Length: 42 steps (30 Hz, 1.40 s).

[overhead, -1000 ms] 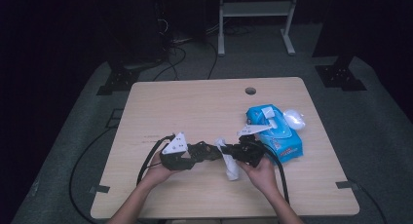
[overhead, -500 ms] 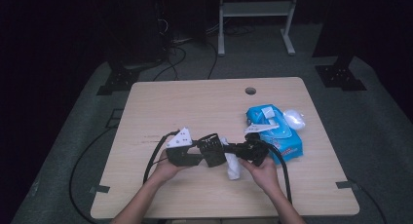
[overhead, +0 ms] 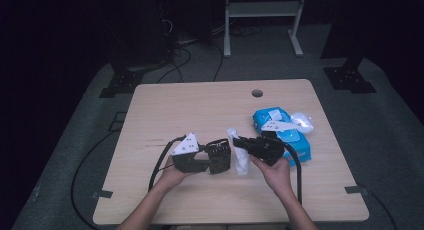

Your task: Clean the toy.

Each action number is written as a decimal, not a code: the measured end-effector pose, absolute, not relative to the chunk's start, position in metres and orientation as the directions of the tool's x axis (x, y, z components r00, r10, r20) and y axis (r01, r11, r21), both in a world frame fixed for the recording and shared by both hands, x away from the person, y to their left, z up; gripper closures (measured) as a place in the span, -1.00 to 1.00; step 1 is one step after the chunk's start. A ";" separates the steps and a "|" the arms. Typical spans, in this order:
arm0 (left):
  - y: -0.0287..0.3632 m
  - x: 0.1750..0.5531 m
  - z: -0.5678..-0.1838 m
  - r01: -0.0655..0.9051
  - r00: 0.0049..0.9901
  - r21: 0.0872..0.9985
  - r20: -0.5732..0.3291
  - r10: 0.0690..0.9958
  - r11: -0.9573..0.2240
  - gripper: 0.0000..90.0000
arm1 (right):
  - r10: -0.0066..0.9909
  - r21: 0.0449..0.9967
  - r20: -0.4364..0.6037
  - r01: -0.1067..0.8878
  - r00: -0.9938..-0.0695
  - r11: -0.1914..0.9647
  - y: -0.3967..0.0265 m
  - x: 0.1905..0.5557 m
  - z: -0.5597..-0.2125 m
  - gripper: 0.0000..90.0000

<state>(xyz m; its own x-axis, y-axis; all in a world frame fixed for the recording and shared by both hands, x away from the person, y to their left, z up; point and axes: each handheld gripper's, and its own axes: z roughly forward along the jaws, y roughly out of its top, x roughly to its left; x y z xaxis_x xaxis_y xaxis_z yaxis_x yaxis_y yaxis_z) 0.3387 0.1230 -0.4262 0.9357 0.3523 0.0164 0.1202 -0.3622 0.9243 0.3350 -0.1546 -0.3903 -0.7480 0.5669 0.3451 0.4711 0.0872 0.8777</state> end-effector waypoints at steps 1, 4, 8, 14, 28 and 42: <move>0.123 0.339 -0.426 0.120 0.935 0.925 0.018 0.354 -0.362 0.29 | 0.557 0.896 0.308 0.432 -0.771 0.102 -0.151 0.332 -0.381 0.87; 0.121 0.337 -0.426 0.110 0.934 0.924 0.029 0.356 -0.365 0.29 | 0.512 0.910 0.261 0.385 -0.819 0.153 -0.135 0.325 -0.368 0.87; 0.119 0.335 -0.426 0.101 0.934 0.924 0.040 0.356 -0.368 0.29 | 0.483 0.903 0.205 0.354 -0.852 0.242 -0.114 0.324 -0.368 0.87; 0.119 0.337 -0.428 0.105 0.931 0.922 0.040 0.362 -0.374 0.28 | 0.536 0.899 0.193 0.366 -0.822 0.238 -0.128 0.329 -0.372 0.87; 0.122 0.334 -0.424 0.084 0.931 0.933 0.052 0.361 -0.350 0.36 | 0.549 0.887 0.196 0.386 -0.812 0.254 -0.135 0.329 -0.378 0.86; 0.124 0.334 -0.427 0.084 0.935 0.935 0.045 0.351 -0.344 0.38 | 0.524 0.880 0.200 0.387 -0.828 0.276 -0.119 0.330 -0.376 0.86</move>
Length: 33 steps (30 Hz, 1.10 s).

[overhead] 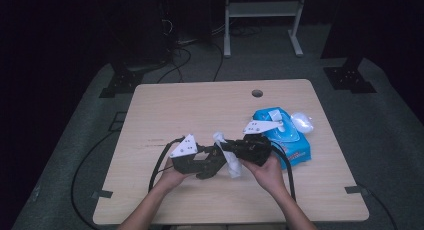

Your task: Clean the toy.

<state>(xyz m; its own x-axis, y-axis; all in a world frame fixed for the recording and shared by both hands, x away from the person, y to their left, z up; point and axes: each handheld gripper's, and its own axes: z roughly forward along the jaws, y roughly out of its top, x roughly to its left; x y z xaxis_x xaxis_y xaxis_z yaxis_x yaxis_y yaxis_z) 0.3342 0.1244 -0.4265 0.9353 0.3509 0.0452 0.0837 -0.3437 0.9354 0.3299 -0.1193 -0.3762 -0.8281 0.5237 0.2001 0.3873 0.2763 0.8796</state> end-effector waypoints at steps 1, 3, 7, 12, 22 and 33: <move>0.124 0.334 -0.427 0.083 0.935 0.935 0.046 0.351 -0.344 0.38 | 0.522 0.881 0.195 0.383 -0.830 0.279 -0.120 0.329 -0.377 0.86; 0.124 0.334 -0.427 0.085 0.935 0.936 0.045 0.353 -0.343 0.38 | 0.526 0.881 0.194 0.383 -0.828 0.279 -0.122 0.329 -0.377 0.86; 0.125 0.334 -0.427 0.088 0.932 0.937 0.042 0.359 -0.338 0.38 | 0.564 0.870 0.197 0.409 -0.802 0.277 -0.131 0.332 -0.382 0.86; 0.124 0.334 -0.426 0.086 0.931 0.937 0.045 0.362 -0.339 0.38 | 0.522 0.881 0.189 0.378 -0.832 0.284 -0.120 0.326 -0.376 0.86; 0.127 0.334 -0.424 0.081 0.928 0.938 0.053 0.369 -0.337 0.38 | 0.547 0.870 0.194 0.400 -0.814 0.287 -0.125 0.335 -0.376 0.86; 0.127 0.332 -0.423 0.079 0.928 0.938 0.055 0.369 -0.337 0.38 | 0.522 0.881 0.206 0.389 -0.828 0.270 -0.123 0.333 -0.372 0.86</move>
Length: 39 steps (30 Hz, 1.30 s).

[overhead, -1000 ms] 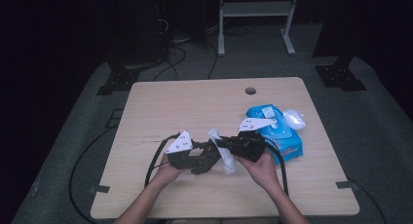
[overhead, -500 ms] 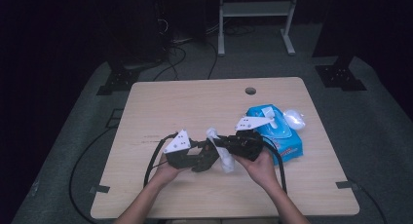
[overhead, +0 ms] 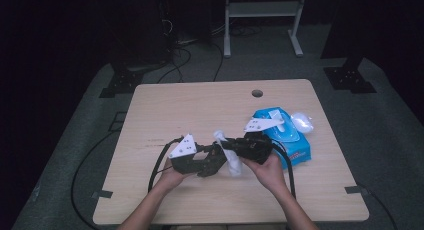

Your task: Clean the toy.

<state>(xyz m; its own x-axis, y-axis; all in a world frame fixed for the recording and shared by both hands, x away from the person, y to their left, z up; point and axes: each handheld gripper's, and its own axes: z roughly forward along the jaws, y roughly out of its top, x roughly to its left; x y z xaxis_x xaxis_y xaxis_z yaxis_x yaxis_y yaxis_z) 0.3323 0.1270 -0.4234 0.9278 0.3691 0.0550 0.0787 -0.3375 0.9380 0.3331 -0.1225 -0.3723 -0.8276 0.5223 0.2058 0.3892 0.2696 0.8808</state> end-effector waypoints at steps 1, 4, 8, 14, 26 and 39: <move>0.128 0.333 -0.424 0.081 0.926 0.940 0.052 0.374 -0.332 0.38 | 0.532 0.879 0.214 0.399 -0.820 0.262 -0.127 0.334 -0.374 0.86; 0.130 0.334 -0.422 0.081 0.925 0.941 0.051 0.375 -0.327 0.38 | 0.568 0.867 0.237 0.435 -0.789 0.243 -0.143 0.337 -0.384 0.85; 0.129 0.333 -0.422 0.081 0.926 0.941 0.051 0.373 -0.329 0.38 | 0.584 0.847 0.260 0.472 -0.769 0.244 -0.150 0.341 -0.398 0.85; 0.127 0.334 -0.423 0.083 0.927 0.942 0.047 0.372 -0.325 0.38 | 0.535 0.877 0.261 0.428 -0.804 0.217 -0.140 0.336 -0.383 0.85; 0.129 0.334 -0.422 0.080 0.927 0.942 0.050 0.373 -0.327 0.38 | 0.563 0.857 0.283 0.468 -0.777 0.215 -0.146 0.340 -0.397 0.85; 0.131 0.334 -0.421 0.078 0.926 0.945 0.050 0.373 -0.318 0.39 | 0.562 0.865 0.243 0.439 -0.790 0.243 -0.143 0.339 -0.390 0.85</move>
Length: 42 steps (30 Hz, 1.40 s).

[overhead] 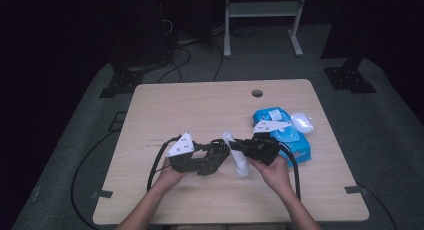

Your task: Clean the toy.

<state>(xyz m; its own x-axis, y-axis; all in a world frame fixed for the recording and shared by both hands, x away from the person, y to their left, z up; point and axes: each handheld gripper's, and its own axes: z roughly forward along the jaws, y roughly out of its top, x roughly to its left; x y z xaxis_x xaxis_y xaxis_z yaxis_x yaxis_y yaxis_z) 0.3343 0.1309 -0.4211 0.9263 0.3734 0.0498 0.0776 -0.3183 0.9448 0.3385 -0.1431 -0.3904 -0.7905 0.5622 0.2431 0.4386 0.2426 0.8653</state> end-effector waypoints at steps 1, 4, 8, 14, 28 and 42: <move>0.131 0.335 -0.421 0.077 0.926 0.944 0.051 0.373 -0.320 0.39 | 0.568 0.860 0.248 0.448 -0.784 0.243 -0.145 0.339 -0.393 0.85; 0.130 0.335 -0.421 0.079 0.928 0.944 0.048 0.370 -0.321 0.39 | 0.571 0.860 0.253 0.452 -0.781 0.237 -0.145 0.339 -0.395 0.85; 0.128 0.334 -0.422 0.079 0.928 0.943 0.048 0.369 -0.322 0.39 | 0.540 0.880 0.236 0.413 -0.808 0.234 -0.134 0.335 -0.381 0.85; 0.126 0.333 -0.421 0.077 0.931 0.943 0.049 0.363 -0.325 0.39 | 0.481 0.890 0.179 0.349 -0.858 0.293 -0.107 0.328 -0.367 0.85; 0.128 0.334 -0.421 0.078 0.928 0.943 0.050 0.370 -0.323 0.39 | 0.559 0.870 0.221 0.420 -0.799 0.256 -0.138 0.337 -0.386 0.85; 0.128 0.335 -0.422 0.080 0.928 0.945 0.046 0.370 -0.317 0.39 | 0.562 0.873 0.212 0.414 -0.799 0.259 -0.141 0.333 -0.387 0.85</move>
<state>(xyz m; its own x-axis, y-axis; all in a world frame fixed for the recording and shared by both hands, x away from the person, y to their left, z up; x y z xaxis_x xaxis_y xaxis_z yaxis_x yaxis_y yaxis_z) 0.3350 0.1276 -0.4217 0.9280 0.3698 0.0457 0.0798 -0.3172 0.9450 0.3327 -0.1413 -0.3871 -0.7995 0.5619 0.2123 0.4137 0.2589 0.8728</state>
